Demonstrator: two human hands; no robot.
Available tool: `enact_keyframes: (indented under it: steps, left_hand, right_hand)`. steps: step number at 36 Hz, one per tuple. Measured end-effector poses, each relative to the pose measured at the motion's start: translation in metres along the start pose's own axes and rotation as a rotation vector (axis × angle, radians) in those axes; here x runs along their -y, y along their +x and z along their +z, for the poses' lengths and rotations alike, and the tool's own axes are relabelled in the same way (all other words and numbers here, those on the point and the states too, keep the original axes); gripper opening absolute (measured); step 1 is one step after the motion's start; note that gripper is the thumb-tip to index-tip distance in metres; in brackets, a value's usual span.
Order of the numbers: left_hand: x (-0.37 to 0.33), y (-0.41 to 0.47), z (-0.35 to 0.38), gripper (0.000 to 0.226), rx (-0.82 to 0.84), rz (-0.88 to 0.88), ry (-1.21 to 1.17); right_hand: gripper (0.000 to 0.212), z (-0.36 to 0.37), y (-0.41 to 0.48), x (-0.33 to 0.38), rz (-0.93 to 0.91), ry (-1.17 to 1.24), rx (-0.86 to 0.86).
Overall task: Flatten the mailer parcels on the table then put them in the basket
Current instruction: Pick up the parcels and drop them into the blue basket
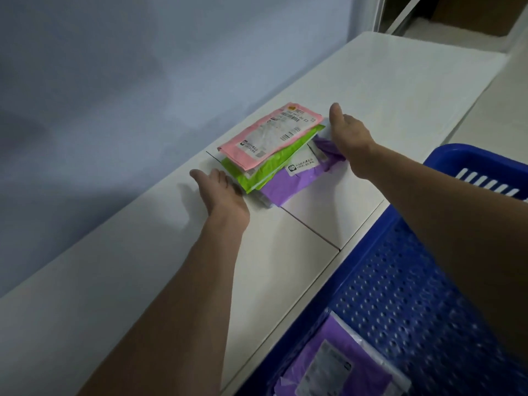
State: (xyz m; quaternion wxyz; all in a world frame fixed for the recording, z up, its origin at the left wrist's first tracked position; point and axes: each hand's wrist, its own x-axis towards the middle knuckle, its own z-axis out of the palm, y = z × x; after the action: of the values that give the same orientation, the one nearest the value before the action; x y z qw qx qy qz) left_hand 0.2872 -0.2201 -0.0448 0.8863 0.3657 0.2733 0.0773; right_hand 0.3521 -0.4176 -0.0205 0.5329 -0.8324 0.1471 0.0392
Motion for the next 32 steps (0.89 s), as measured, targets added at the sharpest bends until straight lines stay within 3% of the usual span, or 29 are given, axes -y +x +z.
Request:
enact_keyframes:
  steps: [2, 7, 12, 18, 32]
  left_hand:
    - [0.005, 0.002, -0.003, 0.071, 0.026, 0.046, 0.005]
    - [0.009, 0.01, -0.004, 0.072, 0.082, 0.066, 0.104]
    - [0.011, 0.003, 0.0, 0.07, 0.108, 0.062, 0.158]
    - [0.005, -0.02, -0.002, 0.063, 0.107, 0.033, 0.117]
    - [-0.012, -0.093, -0.073, 0.062, 0.069, 0.031, 0.074]
  right_hand:
    - [0.054, 0.005, 0.004, -0.004, -0.025, 0.017, 0.01]
    - [0.065, 0.008, 0.011, -0.015, 0.019, 0.054, -0.039]
    - [0.062, 0.009, 0.004, -0.019, 0.006, 0.029, -0.032]
    - [0.061, 0.016, -0.024, -0.03, -0.033, -0.015, -0.06]
    - [0.054, 0.028, -0.121, -0.04, -0.129, -0.13, 0.049]
